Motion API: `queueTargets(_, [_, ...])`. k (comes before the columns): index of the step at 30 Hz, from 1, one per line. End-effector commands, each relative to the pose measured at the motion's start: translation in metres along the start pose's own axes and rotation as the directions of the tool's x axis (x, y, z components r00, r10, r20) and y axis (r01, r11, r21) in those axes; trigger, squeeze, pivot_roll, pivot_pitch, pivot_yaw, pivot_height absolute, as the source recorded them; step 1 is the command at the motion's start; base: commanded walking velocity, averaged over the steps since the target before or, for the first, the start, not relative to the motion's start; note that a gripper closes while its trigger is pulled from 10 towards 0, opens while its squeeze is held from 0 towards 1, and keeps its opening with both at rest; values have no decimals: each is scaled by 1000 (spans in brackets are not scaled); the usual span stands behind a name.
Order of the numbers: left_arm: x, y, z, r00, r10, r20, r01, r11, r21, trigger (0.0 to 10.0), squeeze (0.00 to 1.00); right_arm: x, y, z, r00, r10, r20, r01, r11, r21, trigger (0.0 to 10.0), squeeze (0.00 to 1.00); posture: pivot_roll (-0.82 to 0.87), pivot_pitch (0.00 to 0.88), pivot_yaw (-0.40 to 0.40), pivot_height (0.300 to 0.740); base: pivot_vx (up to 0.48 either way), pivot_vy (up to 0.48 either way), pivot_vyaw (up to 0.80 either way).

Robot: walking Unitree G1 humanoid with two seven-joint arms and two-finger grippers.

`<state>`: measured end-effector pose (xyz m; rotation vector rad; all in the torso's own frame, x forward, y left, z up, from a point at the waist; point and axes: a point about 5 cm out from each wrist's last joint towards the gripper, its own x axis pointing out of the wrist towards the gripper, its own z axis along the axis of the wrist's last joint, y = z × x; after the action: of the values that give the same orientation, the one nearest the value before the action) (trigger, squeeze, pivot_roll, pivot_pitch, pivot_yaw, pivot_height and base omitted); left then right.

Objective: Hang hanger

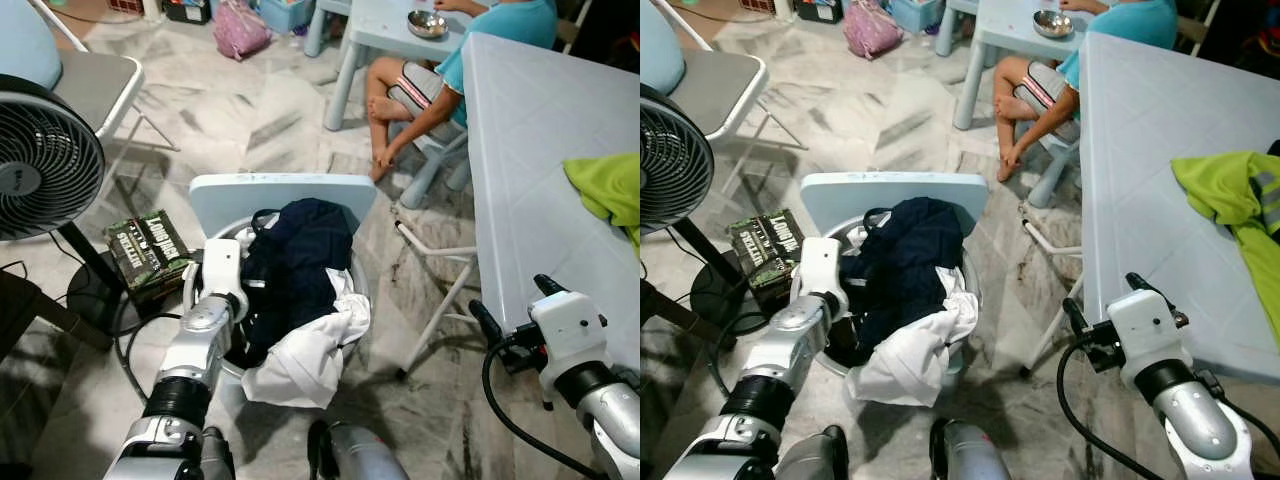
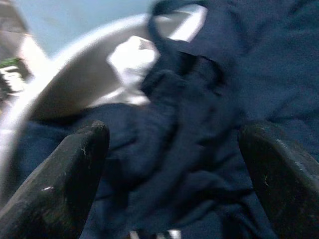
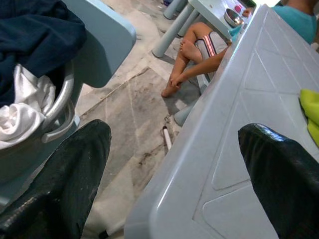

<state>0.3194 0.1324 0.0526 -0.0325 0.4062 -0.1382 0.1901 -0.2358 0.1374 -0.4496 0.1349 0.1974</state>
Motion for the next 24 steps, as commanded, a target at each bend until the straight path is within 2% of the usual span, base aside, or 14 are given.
queueTargets(1, [4, -5, -6, 999, -25, -33, 25, 1000, 4, 10000, 0, -1, -3, 2, 1000, 18, -8, -18, 1000, -12, 10000, 0, -275, 216, -174, 740, 0, 0, 0])
queueTargets(3, [6, -6, -6, 999, -31, -37, 32, 1000, 1, 10000, 0, 0, -3, 2, 1000, 25, -6, -25, 1000, -8, 10000, 0, -275, 216, -174, 740, 0, 0, 0])
queueTargets(4, [8, -7, -9, 996, -46, -72, 45, 999, -6, 8824, 0, 3, 0, 5, 999, 53, 6, -53, 998, 35, 10000, 0, -270, 203, -174, 740, 0, 0, 0])
queueTargets(5, [9, -6, -11, 994, -50, -92, 51, 999, 4, 5176, 0, 4, 4, 9, 996, 90, 21, -92, 993, 80, 10000, 0, -268, 198, -174, 740, 0, 0, 0])
queueTargets(8, [11, -5, -14, 992, -54, -116, 56, 998, 15, 5216, 0, 7, 12, 15, 987, 154, 50, -159, 979, 129, 10000, 0, -270, 192, -172, 740, 0, 0, 0])
queueTargets(9, [12, -4, -14, 992, -48, -114, 50, 999, 16, 5922, 0, 8, 17, 18, 976, 206, 65, -214, 964, 159, 10000, 0, -270, 187, -170, 740, 0, 0, 0])
queueTargets(10, [12, -2, -15, 993, -45, -113, 47, 999, 17, 4902, 0, 8, 24, 21, 959, 273, 75, -282, 942, 182, 10000, 0, -270, 184, -169, 740, 0, 0, 0])
queueTargets(11, [12, -2, -15, 993, -45, -113, 47, 999, 17, 4902, 0, 8, 24, 21, 959, 273, 75, -282, 942, 182, 10000, 0, -270, 184, -169, 740, 0, 0, 0])
queueTargets(12, [13, 1, -17, 993, -41, -110, 43, 999, 18, 2824, 0, 7, 31, 24, 932, 354, 83, -364, 911, 195, 10000, 0, -270, 178, -169, 740, 0, 0, 0])
queueTargets(13, [13, 1, -17, 993, -41, -110, 43, 999, 18, 2824, 0, 7, 31, 24, 932, 354, 83, -364, 911, 195, 10000, 0, -270, 178, -169, 740, 0, 0, 0])
queueTargets(14, [13, 3, -18, 993, -39, -111, 41, 999, 18, 0, 0, 7, 31, 23, 927, 367, 80, -375, 907, 190, 10000, 0, -268, 177, -168, 740, 0, 0, 0])
queueTargets(17, [12, 4, -24, 991, -43, -129, 49, 998, 44, 0, 0, 8, 31, 20, 925, 375, 67, -381, 907, 182, 10000, 0, -266, 171, -165, 740, 0, 0, 0])
queueTargets(21, [12, 10, -29, 987, -34, -159, 37, 999, 16, 0, 0, 10, 32, 19, 922, 383, 59, -387, 904, 183, 10000, 0, -272, 172, -165, 740, 0, 0, 0])
queueTargets(24, [12, 14, -30, 985, -19, -170, 24, 999, 27, 0, 0, 12, 34, 20, 918, 393, 60, -397, 900, 180, 10000, 0, -270, 163, -163, 740, 0, 0, 0])
